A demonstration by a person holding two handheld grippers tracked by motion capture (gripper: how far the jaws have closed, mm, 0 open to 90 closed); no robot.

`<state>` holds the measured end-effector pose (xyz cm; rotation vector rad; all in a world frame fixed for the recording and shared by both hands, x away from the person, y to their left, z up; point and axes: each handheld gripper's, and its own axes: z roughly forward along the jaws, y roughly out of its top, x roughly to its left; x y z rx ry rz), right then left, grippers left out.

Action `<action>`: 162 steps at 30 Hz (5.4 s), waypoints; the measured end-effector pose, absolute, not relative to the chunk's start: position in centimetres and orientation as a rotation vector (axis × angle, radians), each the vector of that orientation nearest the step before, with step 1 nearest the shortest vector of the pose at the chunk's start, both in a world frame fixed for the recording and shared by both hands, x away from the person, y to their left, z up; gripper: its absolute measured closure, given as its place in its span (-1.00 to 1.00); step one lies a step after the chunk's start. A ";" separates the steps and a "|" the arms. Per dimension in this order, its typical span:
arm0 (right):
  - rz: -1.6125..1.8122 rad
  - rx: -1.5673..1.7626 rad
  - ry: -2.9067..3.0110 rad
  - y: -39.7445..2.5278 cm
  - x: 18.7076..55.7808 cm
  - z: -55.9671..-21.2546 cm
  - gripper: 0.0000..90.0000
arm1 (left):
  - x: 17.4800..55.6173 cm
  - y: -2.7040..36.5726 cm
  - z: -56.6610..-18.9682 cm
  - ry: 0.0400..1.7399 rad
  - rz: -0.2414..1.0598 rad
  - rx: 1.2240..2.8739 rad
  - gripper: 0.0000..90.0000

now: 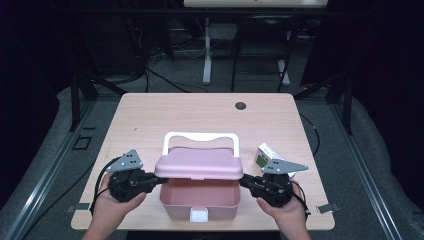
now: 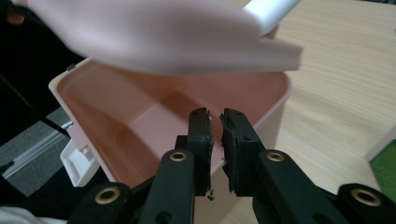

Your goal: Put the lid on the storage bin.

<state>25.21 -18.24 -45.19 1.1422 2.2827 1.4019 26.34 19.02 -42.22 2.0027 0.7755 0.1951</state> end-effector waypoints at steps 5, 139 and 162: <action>1.381 1.111 2.324 -16.9 25.1 -45.9 0.82 | 26.4 19.0 -42.2 0.776 0.194 2.006 0.99; 1.345 1.106 2.447 -15.3 25.7 -49.0 1.00 | 31.9 19.5 -38.4 0.867 0.316 1.943 0.99; 1.350 1.108 2.445 -15.3 25.7 -49.0 1.00 | 33.0 19.8 -40.0 0.926 0.303 1.937 0.96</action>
